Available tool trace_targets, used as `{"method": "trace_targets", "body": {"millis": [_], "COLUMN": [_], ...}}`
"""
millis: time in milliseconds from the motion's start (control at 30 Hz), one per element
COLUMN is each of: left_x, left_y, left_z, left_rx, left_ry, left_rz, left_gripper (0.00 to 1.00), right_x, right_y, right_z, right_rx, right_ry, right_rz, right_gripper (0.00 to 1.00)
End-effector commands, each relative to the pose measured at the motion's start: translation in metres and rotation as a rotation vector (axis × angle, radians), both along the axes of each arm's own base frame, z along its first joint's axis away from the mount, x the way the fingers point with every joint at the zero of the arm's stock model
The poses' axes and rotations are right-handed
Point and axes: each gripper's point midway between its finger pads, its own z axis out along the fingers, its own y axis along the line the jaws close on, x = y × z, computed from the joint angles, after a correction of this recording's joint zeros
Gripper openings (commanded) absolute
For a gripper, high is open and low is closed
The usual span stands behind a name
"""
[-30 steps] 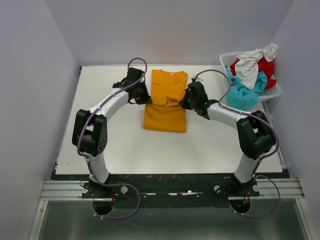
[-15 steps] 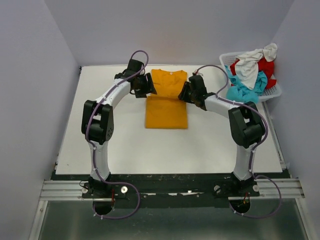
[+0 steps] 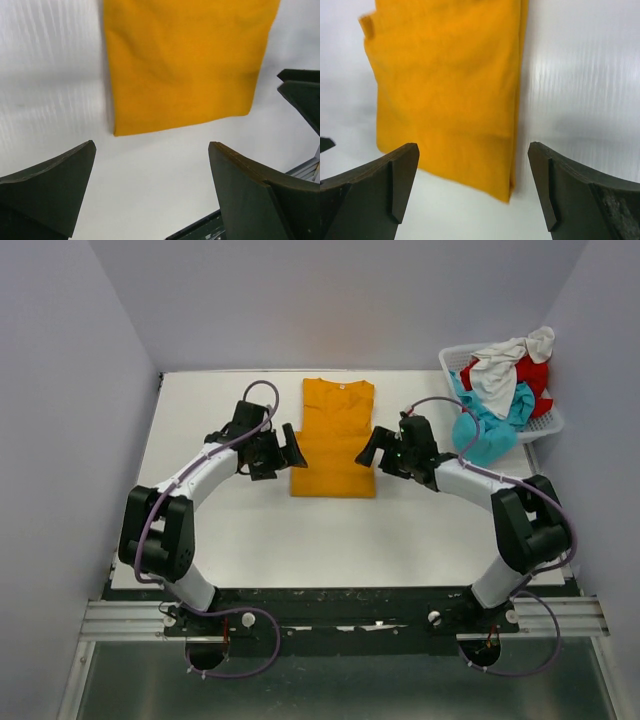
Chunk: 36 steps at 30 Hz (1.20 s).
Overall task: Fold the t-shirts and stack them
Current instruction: Grab one side of the 2/3 rectangular tshirt with both arms
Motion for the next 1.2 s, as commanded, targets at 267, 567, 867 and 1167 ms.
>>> {"method": "trace_targets", "body": {"millis": [267,567,867,1167], "left_x": [-0.023,-0.030,-0.027,-0.038], "left_y": [-0.010,-0.012,-0.015,-0.014], "left_z": [-0.067,-0.099,-0.101,-0.101], "left_rx": [-0.070,-0.079,-0.082,-0.082], "left_ry": [0.170,0.260,0.262,0.258], "left_rz": [0.009,0.026,0.021,0.030], "left_gripper": [0.77,0.29,0.00,0.00], "right_x": [-0.061,-0.069,-0.084,-0.107], "right_y": [0.010,0.003,-0.018,-0.022], "right_z": [-0.041,-0.062,-0.081,-0.091], "right_rx": [0.157,0.127,0.042,0.054], "right_ry": [0.183,0.244,0.297,0.341], "right_rz": [0.035,0.006,-0.070,-0.059], "right_gripper": [0.91,0.76,0.63,0.17]}}
